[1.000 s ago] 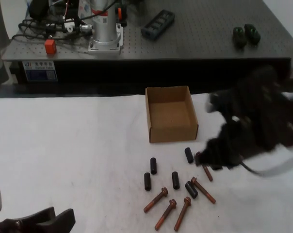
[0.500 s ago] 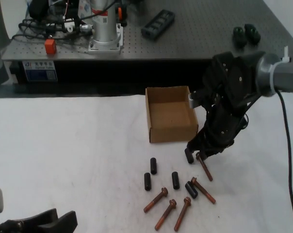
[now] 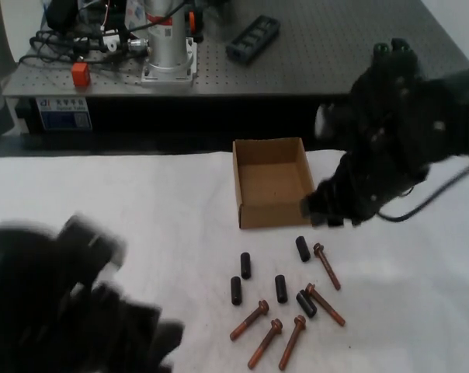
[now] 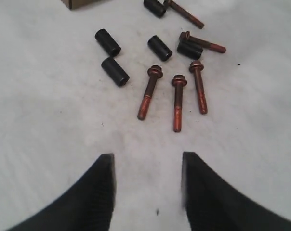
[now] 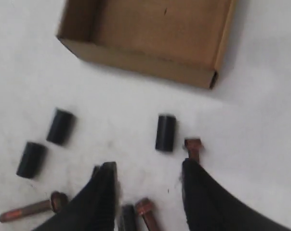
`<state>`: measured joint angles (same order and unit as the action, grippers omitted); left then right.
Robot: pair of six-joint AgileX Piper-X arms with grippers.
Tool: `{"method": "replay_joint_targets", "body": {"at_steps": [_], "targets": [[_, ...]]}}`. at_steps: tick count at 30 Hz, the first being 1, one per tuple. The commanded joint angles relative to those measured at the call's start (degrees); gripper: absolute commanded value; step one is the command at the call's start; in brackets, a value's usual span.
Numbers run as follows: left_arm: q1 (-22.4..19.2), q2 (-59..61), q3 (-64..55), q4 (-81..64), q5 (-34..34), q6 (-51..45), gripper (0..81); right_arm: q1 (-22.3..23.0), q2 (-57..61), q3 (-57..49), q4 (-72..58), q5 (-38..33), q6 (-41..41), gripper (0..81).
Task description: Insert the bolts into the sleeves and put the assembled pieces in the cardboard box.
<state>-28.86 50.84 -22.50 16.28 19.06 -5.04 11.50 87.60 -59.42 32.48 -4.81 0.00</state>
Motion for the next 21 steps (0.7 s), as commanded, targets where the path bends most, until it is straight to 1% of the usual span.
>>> {"method": "replay_joint_targets", "body": {"at_steps": [1, 3, 5, 6, 9, 10, 11, 14, 21], "targets": [[0.2, 19.3, -15.6, 7.5, 1.3, 4.3, 32.1, -0.2, -0.7, -0.4, -3.3, -1.0, -0.4, 25.4], [0.2, 24.9, -21.1, 11.2, 1.3, 7.0, 32.1, -0.2, 1.8, -3.2, 0.1, -1.0, -1.4, 20.4], [0.0, 29.9, -26.3, 14.6, 1.3, 10.7, 32.1, -0.2, 5.6, -6.9, 4.3, -1.0, -1.8, 20.8], [0.0, 31.6, -28.4, 15.7, 1.3, 11.8, 32.1, -0.2, 7.2, -8.4, 5.9, -1.0, -2.6, 22.3], [-0.8, 36.1, -32.7, 18.2, 0.8, 14.3, 32.1, 0.3, 13.0, -13.4, 10.4, -0.5, -2.7, 30.9], [-1.2, 37.1, -33.6, 18.5, 0.9, 15.1, 32.1, 0.6, 14.9, -15.0, 11.7, 0.4, -2.7, 32.9], [-1.7, 37.9, -34.3, 18.8, 0.9, 15.6, 32.1, 0.8, 16.7, -16.6, 12.8, 1.2, -2.7, 33.0], [-3.4, 39.0, -35.0, 19.0, 0.9, 15.8, 32.1, 1.4, 20.8, -19.1, 14.4, 1.7, -3.9, 31.3], [-7.1, 39.5, -35.0, 19.6, 0.1, 18.3, 32.1, 2.0, 25.8, -20.9, 16.2, 3.1, -3.9, 31.4]]}}
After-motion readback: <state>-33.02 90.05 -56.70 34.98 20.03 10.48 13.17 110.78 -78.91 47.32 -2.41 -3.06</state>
